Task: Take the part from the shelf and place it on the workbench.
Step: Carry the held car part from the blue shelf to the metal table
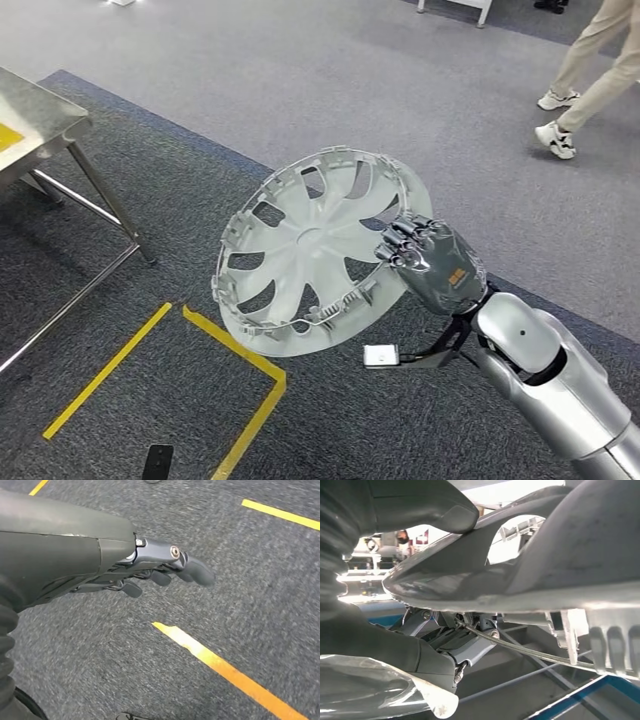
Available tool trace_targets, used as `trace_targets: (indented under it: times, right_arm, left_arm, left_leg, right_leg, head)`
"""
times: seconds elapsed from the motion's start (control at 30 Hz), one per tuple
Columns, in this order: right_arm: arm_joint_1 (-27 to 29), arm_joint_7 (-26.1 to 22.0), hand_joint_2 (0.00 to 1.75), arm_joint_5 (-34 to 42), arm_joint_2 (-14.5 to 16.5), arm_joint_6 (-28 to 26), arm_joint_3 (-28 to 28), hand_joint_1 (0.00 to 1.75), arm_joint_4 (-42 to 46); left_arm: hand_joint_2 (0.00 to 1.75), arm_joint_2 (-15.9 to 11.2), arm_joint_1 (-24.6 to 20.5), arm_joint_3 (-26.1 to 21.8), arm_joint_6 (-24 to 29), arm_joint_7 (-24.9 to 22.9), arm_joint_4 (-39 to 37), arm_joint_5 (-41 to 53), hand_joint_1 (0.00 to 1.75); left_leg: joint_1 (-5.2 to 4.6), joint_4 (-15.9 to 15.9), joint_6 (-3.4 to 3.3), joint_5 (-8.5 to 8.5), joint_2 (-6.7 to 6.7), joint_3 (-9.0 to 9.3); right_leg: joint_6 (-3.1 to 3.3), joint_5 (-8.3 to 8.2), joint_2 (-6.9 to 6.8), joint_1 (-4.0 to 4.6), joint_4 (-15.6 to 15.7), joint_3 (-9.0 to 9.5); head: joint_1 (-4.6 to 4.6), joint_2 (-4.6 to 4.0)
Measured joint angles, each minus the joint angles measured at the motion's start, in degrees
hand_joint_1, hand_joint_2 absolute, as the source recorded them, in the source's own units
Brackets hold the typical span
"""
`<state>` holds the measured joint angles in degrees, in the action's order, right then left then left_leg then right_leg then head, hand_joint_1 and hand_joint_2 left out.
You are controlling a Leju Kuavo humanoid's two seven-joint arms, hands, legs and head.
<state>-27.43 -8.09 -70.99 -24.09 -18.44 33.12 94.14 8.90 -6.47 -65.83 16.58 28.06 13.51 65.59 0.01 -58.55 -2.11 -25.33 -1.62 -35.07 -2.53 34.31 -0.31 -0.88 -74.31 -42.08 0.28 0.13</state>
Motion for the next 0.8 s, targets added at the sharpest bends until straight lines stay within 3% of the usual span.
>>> trace_targets:
  times: [0.03, 0.13, 0.2, 0.27, 0.3, 0.37, 0.43, 0.5, 0.53, 0.57, 0.63, 0.67, 0.73, 0.8]
  right_arm:
    - [0.0, 0.0, 1.75, 0.0, 0.0, 0.1, 0.1, 1.75, 0.0]
    - [-0.2, 0.0, 1.75, -0.2, 0.1, 0.3, 0.3, 1.75, 0.0]
    - [-0.5, 0.0, 1.75, -0.2, 0.2, 0.4, 0.3, 1.75, 0.0]
    - [-0.6, 0.0, 1.75, -0.3, 0.6, 0.4, 0.4, 1.75, 0.0]
    - [-0.7, 0.0, 1.75, -0.3, 0.7, 0.4, 0.5, 1.75, 0.0]
    - [-0.8, 0.0, 1.75, -0.4, 0.9, 0.4, 0.6, 1.75, 0.0]
    - [-0.9, 0.0, 1.75, -0.4, 1.0, 0.4, 0.8, 1.75, 0.0]
    - [-0.9, 0.0, 1.75, -0.4, 1.0, 0.4, 0.9, 1.75, -0.1]
    - [-0.9, 0.0, 1.75, -0.5, 1.1, 0.4, 1.0, 1.75, -0.1]
    - [-0.9, 0.0, 1.75, -0.5, 1.2, 0.5, 1.1, 1.75, -0.1]
    - [-1.0, 0.0, 1.75, -0.5, 1.2, 0.5, 1.2, 1.75, -0.1]
    - [-1.1, 0.0, 1.75, -0.5, 1.2, 0.5, 1.2, 1.75, -0.1]
    - [-1.3, 0.1, 1.75, -0.5, 1.2, 0.5, 1.2, 1.75, -0.1]
    - [-1.5, 0.1, 1.75, -0.5, 1.3, 0.5, 1.2, 1.75, -0.1]
  left_arm:
    - [1.75, 0.0, 0.0, 0.0, 0.0, 0.0, 0.0, 0.0, 0.00]
    - [1.75, 0.0, 0.0, 0.0, -0.1, 0.0, 0.0, 0.0, 0.00]
    - [1.75, 0.0, -0.1, 0.0, -0.2, 0.0, 0.0, 0.0, 0.00]
    - [1.75, 0.0, 0.0, 0.0, -0.1, 0.0, 0.0, 0.0, 0.00]
    - [1.75, -0.1, 0.1, 0.0, -0.1, 0.0, 0.0, -0.1, 0.00]
    - [1.75, -0.3, 0.1, 0.0, -0.1, 0.0, 0.0, -0.1, 0.00]
    - [1.75, -0.2, 0.0, 0.0, -0.1, 0.0, 0.0, -0.1, 0.00]
    - [1.75, -0.2, 0.0, 0.0, -0.1, 0.0, 0.0, -0.1, 0.00]
    - [1.75, -0.2, 0.1, 0.0, -0.1, 0.0, 0.0, -0.1, 0.00]
    - [1.75, -0.3, 0.1, 0.0, -0.1, 0.0, 0.0, -0.2, 0.00]
    - [1.75, -0.3, 0.1, 0.0, -0.1, 0.0, 0.0, -0.2, 0.00]
    - [1.75, -0.3, 0.0, 0.0, -0.1, 0.0, 0.0, -0.2, 0.00]
    - [1.75, -0.4, -0.1, 0.0, -0.1, 0.0, 0.0, -0.2, 0.00]
    - [1.75, -0.4, -0.1, 0.0, -0.1, 0.0, 0.0, -0.2, 0.00]
  left_leg:
    - [0.00, 0.0, 0.01, 0.00, -0.53, 0.02]
    - [-0.02, -0.3, 0.30, -0.05, -2.09, -0.08]
    - [-0.02, -0.5, 0.87, 0.05, -2.89, -0.45]
    - [0.14, -0.4, 1.56, 0.25, -3.65, -0.64]
    - [0.15, -0.5, 1.89, 0.09, -3.57, -0.71]
    - [0.07, -3.2, 2.56, -1.80, -1.92, -1.86]
    - [0.23, -10.1, 3.12, -5.33, 0.21, -4.87]
    - [0.45, -15.6, 3.48, -7.09, 0.82, -7.35]
    - [0.50, -15.5, 3.54, -6.40, 0.93, -7.30]
    - [0.53, -13.2, 3.49, -4.75, 1.15, -6.19]
    - [0.24, -5.5, 3.07, -1.09, 2.83, -2.48]
    - [-0.01, -2.5, 2.72, -0.14, 3.75, -1.10]
    - [-0.49, -0.5, 2.07, -0.10, 4.58, -0.36]
    - [-0.36, -0.1, 1.36, 0.07, 3.64, -0.40]
  right_leg:
    - [0.02, -1.11, 0.08, -0.01, 0.7, 0.17]
    - [0.25, -6.35, 1.71, -0.25, 11.4, 5.24]
    - [0.35, -7.10, 2.87, -0.32, 15.3, 7.45]
    - [0.67, -7.05, 2.47, -0.23, 15.6, 7.80]
    - [0.93, -7.14, 2.03, -0.27, 15.8, 7.93]
    - [1.61, -7.27, 0.97, -0.48, 16.1, 8.17]
    - [2.01, -7.19, -0.03, -0.41, 16.2, 8.26]
    - [2.09, -7.11, -1.00, -0.33, 16.1, 8.30]
    - [2.07, -7.06, -1.47, -0.32, 16.1, 8.34]
    - [2.02, -6.99, -1.93, -0.32, 16.1, 8.45]
    - [1.73, -6.77, -2.76, -0.17, 16.1, 8.73]
    - [1.51, -6.66, -3.10, -0.03, 16.1, 8.78]
    - [1.00, -6.52, -3.90, 0.27, 16.1, 8.82]
    - [0.39, -6.27, -4.62, 0.22, 16.2, 8.91]
  head:
    - [0.00, 0.00]
    - [0.01, 0.00]
    - [-0.04, 0.00]
    - [-0.05, 0.00]
    - [-0.06, 0.00]
    - [-0.46, 0.00]
    - [-0.83, 0.00]
    - [-0.83, 0.00]
    - [-0.84, 0.00]
    - [-0.84, 0.00]
    - [-0.85, 0.00]
    - [-0.83, 0.00]
    - [-0.78, 0.00]
    - [-0.76, 0.00]
